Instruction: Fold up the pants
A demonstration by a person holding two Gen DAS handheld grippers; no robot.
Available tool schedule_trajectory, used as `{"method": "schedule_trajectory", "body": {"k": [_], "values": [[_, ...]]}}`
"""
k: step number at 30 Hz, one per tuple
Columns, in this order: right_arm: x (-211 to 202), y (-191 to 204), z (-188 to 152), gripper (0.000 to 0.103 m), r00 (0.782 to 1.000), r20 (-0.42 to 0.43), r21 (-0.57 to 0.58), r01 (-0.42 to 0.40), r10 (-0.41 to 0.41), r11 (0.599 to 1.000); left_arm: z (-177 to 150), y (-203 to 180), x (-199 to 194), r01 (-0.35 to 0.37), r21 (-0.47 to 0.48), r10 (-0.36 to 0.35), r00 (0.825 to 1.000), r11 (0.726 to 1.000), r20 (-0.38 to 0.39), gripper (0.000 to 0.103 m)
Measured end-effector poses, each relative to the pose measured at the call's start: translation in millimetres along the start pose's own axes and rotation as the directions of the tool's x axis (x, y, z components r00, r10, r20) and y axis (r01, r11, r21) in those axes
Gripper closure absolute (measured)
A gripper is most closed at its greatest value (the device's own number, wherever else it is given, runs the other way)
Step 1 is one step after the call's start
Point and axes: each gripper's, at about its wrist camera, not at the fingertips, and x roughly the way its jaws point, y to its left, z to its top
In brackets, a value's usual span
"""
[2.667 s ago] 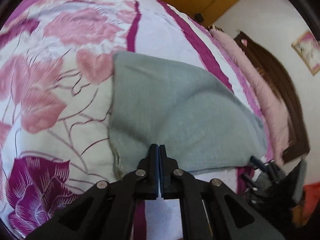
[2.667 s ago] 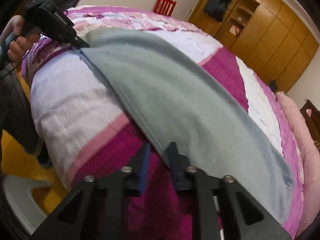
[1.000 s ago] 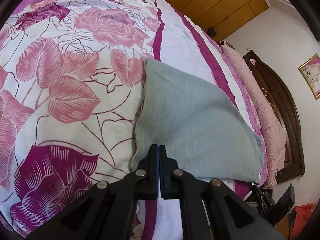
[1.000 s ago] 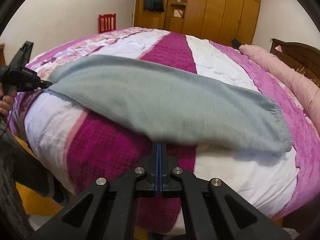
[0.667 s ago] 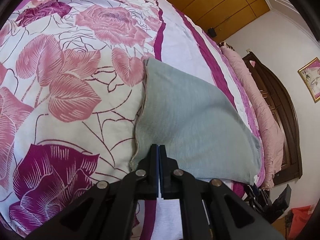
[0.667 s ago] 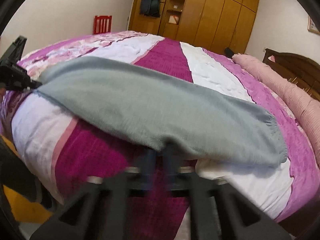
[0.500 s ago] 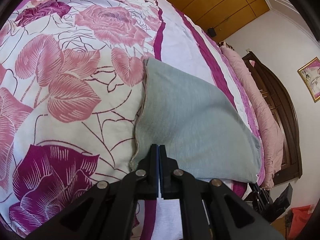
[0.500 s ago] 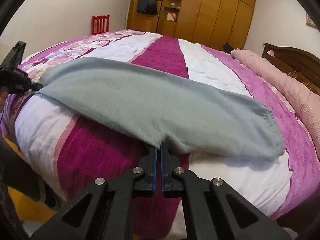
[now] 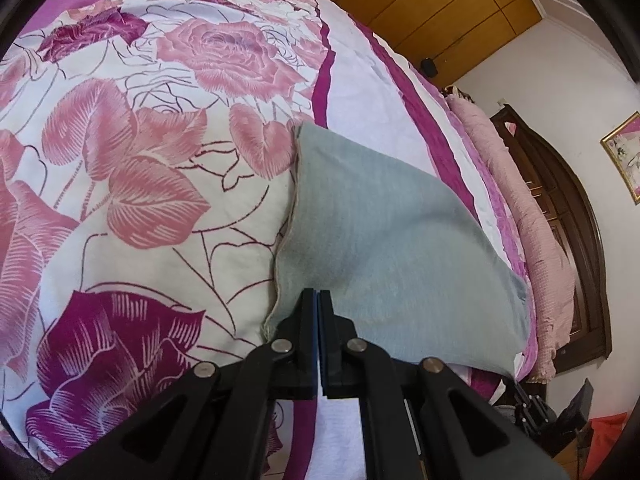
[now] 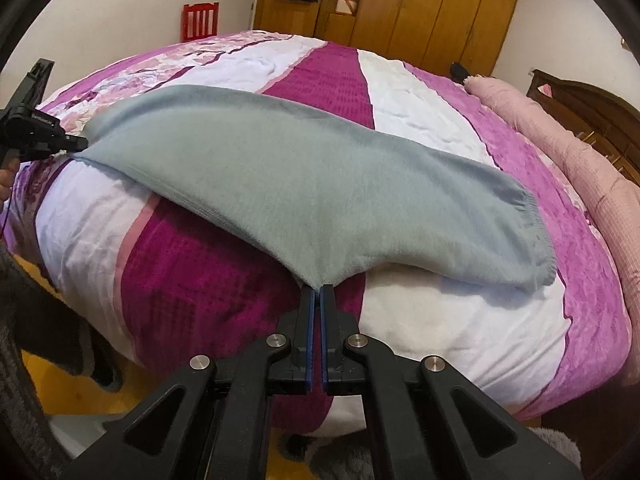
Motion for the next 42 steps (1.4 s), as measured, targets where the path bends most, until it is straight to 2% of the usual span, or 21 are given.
{"method": "schedule_trajectory", "body": {"k": [8, 9, 12, 14, 17, 18, 21, 23, 24, 27, 28, 31, 32, 33, 34, 35, 36, 37, 39, 40, 42], "values": [[14, -1, -4, 0.100, 0.998, -0.055, -0.006, -0.040, 0.040, 0.999, 3, 0, -2, -0.031, 0.016, 0.031, 1.000, 0.999, 0.005, 0.100], [12, -5, -5, 0.098, 0.996, -0.049, 0.015, -0.074, 0.075, 0.997, 3, -1, -1, -0.034, 0.017, 0.034, 0.999, 0.999, 0.005, 0.100], [-18, -25, -3, 0.074, 0.987, 0.022, 0.068, -0.158, 0.157, 0.985, 2, -1, -3, -0.042, 0.013, 0.042, 0.999, 0.999, 0.002, 0.100], [-39, -37, 1, 0.062, 0.978, 0.114, 0.072, -0.182, 0.173, 0.981, -5, -4, -17, -0.106, -0.027, 0.106, 0.994, 0.994, 0.000, 0.101], [-40, -58, 22, 0.058, 0.978, 0.170, 0.078, -0.136, 0.121, 0.988, -16, -28, -54, -0.257, 0.001, 0.255, 0.962, 0.966, 0.095, 0.097], [-33, -68, 31, 0.058, 0.980, 0.171, 0.094, -0.117, 0.100, 0.989, -12, -41, -59, -0.258, 0.031, 0.253, 0.960, 0.966, 0.117, 0.097], [1, -115, 57, 0.058, 0.979, 0.203, 0.167, -0.070, 0.035, 0.983, 10, -84, -46, -0.136, 0.129, 0.123, 0.987, 0.982, 0.104, 0.097], [37, -166, 71, 0.058, 0.979, 0.202, 0.265, -0.089, 0.035, 0.960, 22, -112, -14, -0.041, 0.238, 0.024, 0.997, 0.970, 0.075, 0.097], [61, -196, 76, 0.058, 0.984, 0.172, 0.339, -0.096, 0.039, 0.936, 26, -121, 7, -0.051, 0.280, 0.031, 0.997, 0.959, 0.074, 0.097], [125, -258, 67, 0.072, 0.995, 0.029, 0.508, -0.093, 0.091, 0.857, 35, -112, 52, -0.215, 0.283, 0.193, 0.976, 0.935, 0.104, 0.097], [145, -272, 58, 0.102, 0.991, -0.012, 0.539, -0.104, 0.131, 0.836, 37, -105, 59, -0.222, 0.273, 0.205, 0.975, 0.936, 0.090, 0.097], [157, -303, 50, 0.103, 0.985, 0.021, 0.614, -0.147, 0.170, 0.775, 49, -82, 64, -0.161, 0.171, 0.154, 0.987, 0.972, 0.054, 0.100], [149, -307, 54, 0.103, 0.993, 0.038, 0.604, -0.114, 0.115, 0.789, 54, -76, 59, -0.162, 0.137, 0.154, 0.986, 0.977, 0.064, 0.100], [142, -307, 57, 0.103, 0.999, 0.022, 0.585, -0.042, 0.036, 0.810, 56, -70, 52, -0.197, 0.121, 0.186, 0.978, 0.973, 0.098, 0.100], [128, -301, 64, 0.095, 0.995, 0.003, 0.547, 0.080, -0.098, 0.833, 57, -67, 47, -0.236, 0.114, 0.221, 0.967, 0.965, 0.127, 0.100], [118, -292, 68, 0.084, 0.978, 0.005, 0.502, 0.178, -0.209, 0.846, 57, -64, 44, -0.268, 0.103, 0.252, 0.957, 0.958, 0.147, 0.100], [105, -280, 74, 0.083, 0.959, 0.052, 0.433, 0.230, -0.278, 0.871, 59, -58, 42, -0.281, 0.086, 0.266, 0.952, 0.956, 0.153, 0.100], [86, -261, 79, 0.078, 0.954, 0.171, 0.348, 0.176, -0.247, 0.921, 60, -53, 41, -0.270, 0.064, 0.259, 0.955, 0.961, 0.143, 0.100], [73, -244, 80, 0.071, 0.957, 0.268, 0.297, 0.026, -0.109, 0.954, 60, -59, 39, -0.317, 0.047, 0.308, 0.940, 0.947, 0.146, 0.100], [77, -233, 78, 0.070, 0.970, 0.240, 0.277, -0.037, -0.032, 0.960, 58, -68, 39, -0.372, 0.057, 0.359, 0.920, 0.927, 0.159, 0.100], [91, -219, 73, 0.070, 0.992, 0.125, 0.244, -0.035, 0.004, 0.969, 48, -102, 39, -0.485, 0.121, 0.455, 0.865, 0.866, 0.212, 0.097]]}}
